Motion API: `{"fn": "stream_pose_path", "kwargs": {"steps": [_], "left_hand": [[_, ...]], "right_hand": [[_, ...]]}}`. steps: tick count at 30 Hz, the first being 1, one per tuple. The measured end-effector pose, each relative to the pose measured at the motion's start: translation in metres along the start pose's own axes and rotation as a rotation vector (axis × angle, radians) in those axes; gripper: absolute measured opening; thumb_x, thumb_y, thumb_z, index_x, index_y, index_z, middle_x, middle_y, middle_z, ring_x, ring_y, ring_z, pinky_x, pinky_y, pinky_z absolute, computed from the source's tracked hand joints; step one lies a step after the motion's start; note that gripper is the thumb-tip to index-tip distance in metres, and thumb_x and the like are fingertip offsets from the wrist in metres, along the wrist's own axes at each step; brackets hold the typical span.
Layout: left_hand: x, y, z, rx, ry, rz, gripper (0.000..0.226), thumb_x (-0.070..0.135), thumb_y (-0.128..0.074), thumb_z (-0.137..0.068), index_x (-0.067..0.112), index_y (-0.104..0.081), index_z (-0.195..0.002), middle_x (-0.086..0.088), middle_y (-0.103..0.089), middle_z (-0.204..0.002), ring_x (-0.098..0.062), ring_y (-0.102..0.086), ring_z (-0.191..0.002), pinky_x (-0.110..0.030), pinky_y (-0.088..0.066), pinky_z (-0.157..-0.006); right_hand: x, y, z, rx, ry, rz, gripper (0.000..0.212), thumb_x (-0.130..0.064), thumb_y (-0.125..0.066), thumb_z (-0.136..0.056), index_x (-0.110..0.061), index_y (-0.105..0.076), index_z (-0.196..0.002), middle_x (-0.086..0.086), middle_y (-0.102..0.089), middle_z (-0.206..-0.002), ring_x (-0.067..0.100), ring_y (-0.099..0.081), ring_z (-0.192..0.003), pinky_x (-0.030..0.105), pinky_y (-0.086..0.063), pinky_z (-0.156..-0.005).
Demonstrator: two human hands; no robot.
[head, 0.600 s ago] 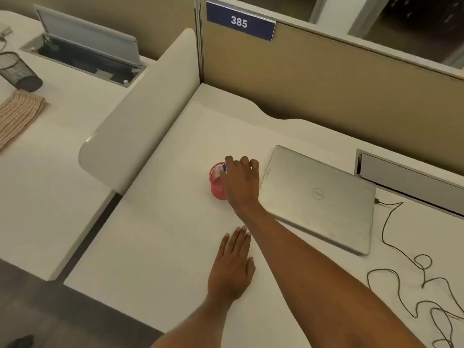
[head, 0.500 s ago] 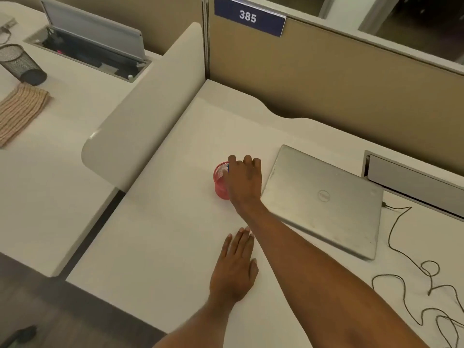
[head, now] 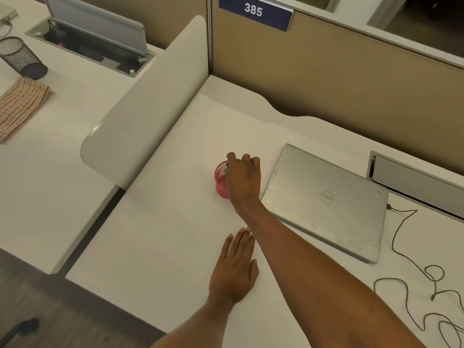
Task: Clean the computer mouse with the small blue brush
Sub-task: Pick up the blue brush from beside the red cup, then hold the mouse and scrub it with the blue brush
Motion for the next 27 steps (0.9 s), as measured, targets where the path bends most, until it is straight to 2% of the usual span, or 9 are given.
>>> {"fn": "stream_pose_path", "kwargs": {"steps": [2, 5, 8, 10, 13, 16, 19, 24, 27], "left_hand": [[0.0, -0.001, 0.0, -0.013, 0.005, 0.005, 0.061, 0.041, -0.026, -0.112, 0.015, -0.016, -0.166, -0.003, -0.015, -0.174, -0.017, 0.002, -0.161, -0.041, 0.006, -0.131], [-0.002, 0.0, -0.001, -0.023, 0.017, 0.019, 0.063, 0.042, -0.029, -0.111, 0.016, -0.016, -0.166, -0.003, -0.014, -0.174, -0.016, 0.0, -0.161, -0.04, 0.006, -0.131], [0.0, 0.005, 0.001, -0.007, 0.016, 0.021, 0.064, 0.039, -0.032, -0.109, 0.015, -0.017, -0.166, -0.002, -0.01, -0.174, -0.015, 0.0, -0.161, -0.039, 0.004, -0.131], [-0.001, 0.009, 0.002, -0.005, 0.018, 0.026, 0.065, 0.038, -0.033, -0.108, 0.015, -0.017, -0.166, -0.001, -0.008, -0.175, -0.014, 0.001, -0.161, -0.039, 0.0, -0.132], [0.001, 0.014, 0.003, -0.007, 0.016, 0.028, 0.064, 0.038, -0.031, -0.108, 0.015, -0.018, -0.166, 0.0, -0.008, -0.175, -0.012, 0.002, -0.161, -0.04, -0.006, -0.132], [0.003, 0.017, 0.003, -0.016, 0.022, 0.0, 0.064, 0.04, -0.028, -0.109, 0.016, -0.014, -0.167, 0.001, -0.004, -0.175, -0.011, 0.005, -0.16, -0.038, 0.0, -0.132], [0.006, 0.02, 0.005, -0.017, 0.025, -0.023, 0.065, 0.04, -0.026, -0.109, 0.017, -0.008, -0.167, 0.002, 0.001, -0.175, -0.01, 0.009, -0.16, -0.035, 0.007, -0.13], [0.023, 0.023, 0.016, 0.047, 0.063, 0.015, 0.077, 0.043, -0.01, -0.099, 0.003, -0.016, -0.164, -0.01, -0.012, -0.173, -0.022, -0.006, -0.161, -0.045, -0.002, -0.131], [0.047, 0.011, 0.03, 0.038, 0.082, 0.029, 0.078, 0.043, -0.01, -0.099, 0.0, -0.011, -0.164, -0.012, -0.009, -0.174, -0.023, -0.003, -0.161, -0.045, -0.001, -0.131]], "right_hand": [[0.002, 0.01, 0.004, 0.027, 0.014, -0.024, 0.045, -0.003, -0.091, -0.047, -0.015, -0.065, -0.082, -0.001, -0.061, -0.056, 0.023, -0.043, -0.065, 0.035, -0.043, -0.065], [0.006, 0.032, 0.012, 0.109, 0.033, -0.13, 0.031, -0.009, -0.092, -0.066, -0.014, -0.07, -0.086, 0.001, -0.067, -0.064, 0.025, -0.054, -0.067, 0.036, -0.048, -0.068], [0.022, 0.07, 0.024, 0.321, -0.022, -0.318, 0.018, -0.01, -0.089, -0.077, -0.011, -0.075, -0.087, 0.006, -0.07, -0.067, 0.027, -0.06, -0.061, 0.035, -0.05, -0.062], [0.036, 0.091, 0.035, 0.398, -0.061, -0.381, 0.01, -0.014, -0.083, -0.086, -0.011, -0.076, -0.093, 0.007, -0.073, -0.072, 0.026, -0.062, -0.063, 0.035, -0.048, -0.064], [0.066, 0.115, 0.065, 0.487, -0.113, -0.437, 0.01, -0.014, -0.076, -0.092, -0.009, -0.076, -0.1, 0.007, -0.075, -0.079, 0.024, -0.062, -0.066, 0.035, -0.048, -0.063], [0.101, 0.125, 0.108, 0.495, -0.144, -0.473, 0.012, -0.015, -0.073, -0.095, -0.009, -0.075, -0.105, 0.007, -0.075, -0.086, 0.023, -0.064, -0.074, 0.035, -0.052, -0.066], [0.144, 0.118, 0.16, 0.42, -0.173, -0.521, 0.012, -0.023, -0.067, -0.1, -0.014, -0.071, -0.106, 0.001, -0.073, -0.089, 0.019, -0.062, -0.079, 0.033, -0.052, -0.069], [0.221, 0.109, 0.254, 0.363, -0.298, -0.505, 0.013, -0.03, -0.06, -0.103, -0.02, -0.068, -0.106, -0.005, -0.07, -0.092, 0.018, -0.06, -0.083, 0.029, -0.046, -0.072], [0.266, 0.113, 0.311, 0.395, -0.384, -0.487, 0.009, -0.027, -0.065, -0.101, -0.02, -0.07, -0.105, -0.006, -0.07, -0.09, 0.014, -0.059, -0.081, 0.029, -0.047, -0.072]]}}
Point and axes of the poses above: each hand's wrist, its own z-axis away from the middle knuckle, its own y-axis out of the back of the hand, x = y × z, the point moved 7 cm from there along -z, towards the middle knuckle
